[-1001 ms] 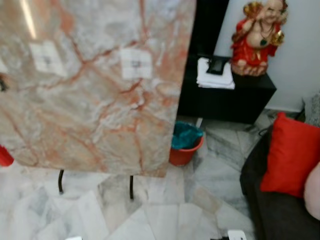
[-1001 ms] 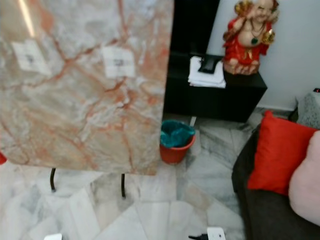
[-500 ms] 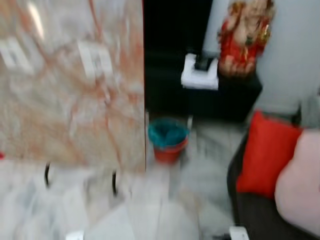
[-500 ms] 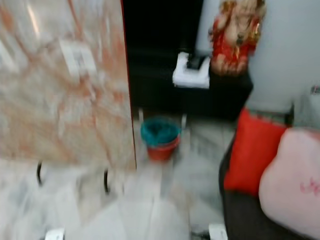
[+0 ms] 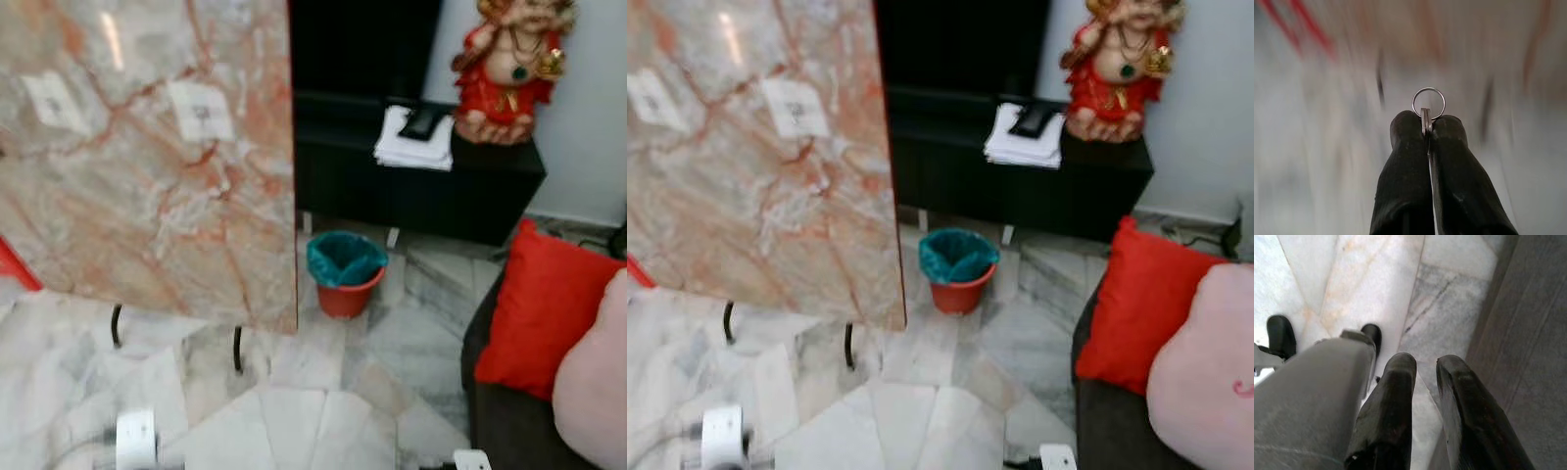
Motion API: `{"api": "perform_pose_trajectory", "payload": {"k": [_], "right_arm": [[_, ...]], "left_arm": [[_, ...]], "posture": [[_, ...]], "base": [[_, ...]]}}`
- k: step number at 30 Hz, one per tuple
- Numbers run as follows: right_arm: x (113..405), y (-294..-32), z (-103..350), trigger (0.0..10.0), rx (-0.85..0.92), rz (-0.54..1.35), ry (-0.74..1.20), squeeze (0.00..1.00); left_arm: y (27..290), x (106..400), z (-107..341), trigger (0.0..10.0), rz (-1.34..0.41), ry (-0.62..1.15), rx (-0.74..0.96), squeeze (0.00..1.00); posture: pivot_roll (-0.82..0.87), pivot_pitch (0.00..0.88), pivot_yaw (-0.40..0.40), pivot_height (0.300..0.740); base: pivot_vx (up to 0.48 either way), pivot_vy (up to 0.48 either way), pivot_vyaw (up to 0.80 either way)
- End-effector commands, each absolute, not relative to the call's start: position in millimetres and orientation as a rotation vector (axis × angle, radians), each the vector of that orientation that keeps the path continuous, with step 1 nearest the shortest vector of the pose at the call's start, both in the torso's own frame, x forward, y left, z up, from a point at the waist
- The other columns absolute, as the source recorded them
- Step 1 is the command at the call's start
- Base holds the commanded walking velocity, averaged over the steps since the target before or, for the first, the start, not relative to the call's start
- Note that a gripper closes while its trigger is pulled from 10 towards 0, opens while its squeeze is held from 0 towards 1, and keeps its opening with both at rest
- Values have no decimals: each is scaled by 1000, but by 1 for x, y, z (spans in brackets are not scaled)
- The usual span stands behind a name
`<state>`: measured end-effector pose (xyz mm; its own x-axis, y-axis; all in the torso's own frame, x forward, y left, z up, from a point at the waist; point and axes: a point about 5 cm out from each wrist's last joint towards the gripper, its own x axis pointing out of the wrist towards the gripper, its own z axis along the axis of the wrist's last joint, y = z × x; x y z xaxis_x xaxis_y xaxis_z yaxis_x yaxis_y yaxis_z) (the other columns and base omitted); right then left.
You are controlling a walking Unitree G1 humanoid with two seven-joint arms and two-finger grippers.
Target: Hang keys on a hook
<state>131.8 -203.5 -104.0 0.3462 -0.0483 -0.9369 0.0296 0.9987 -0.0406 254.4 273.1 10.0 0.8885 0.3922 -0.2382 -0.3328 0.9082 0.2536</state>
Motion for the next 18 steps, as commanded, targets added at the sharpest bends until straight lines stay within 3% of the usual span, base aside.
{"api": "perform_pose_trajectory", "payload": {"k": [1,6,18], "right_arm": [[127,-205,-105,10000,-19,-53,1226,0],[127,-206,-105,10000,-20,-53,1224,0],[127,-206,-105,10000,-22,-49,1217,0]], "left_arm": [[271,262,28,10000,372,170,251,0],[246,272,56,10000,269,-16,290,0],[198,266,86,10000,114,-135,210,0]], "posture": [[-18,0,-32,740],[-17,0,-34,740],[-5,0,-43,740]], "base": [[0,0,0],[0,0,0],[0,0,0]]}}
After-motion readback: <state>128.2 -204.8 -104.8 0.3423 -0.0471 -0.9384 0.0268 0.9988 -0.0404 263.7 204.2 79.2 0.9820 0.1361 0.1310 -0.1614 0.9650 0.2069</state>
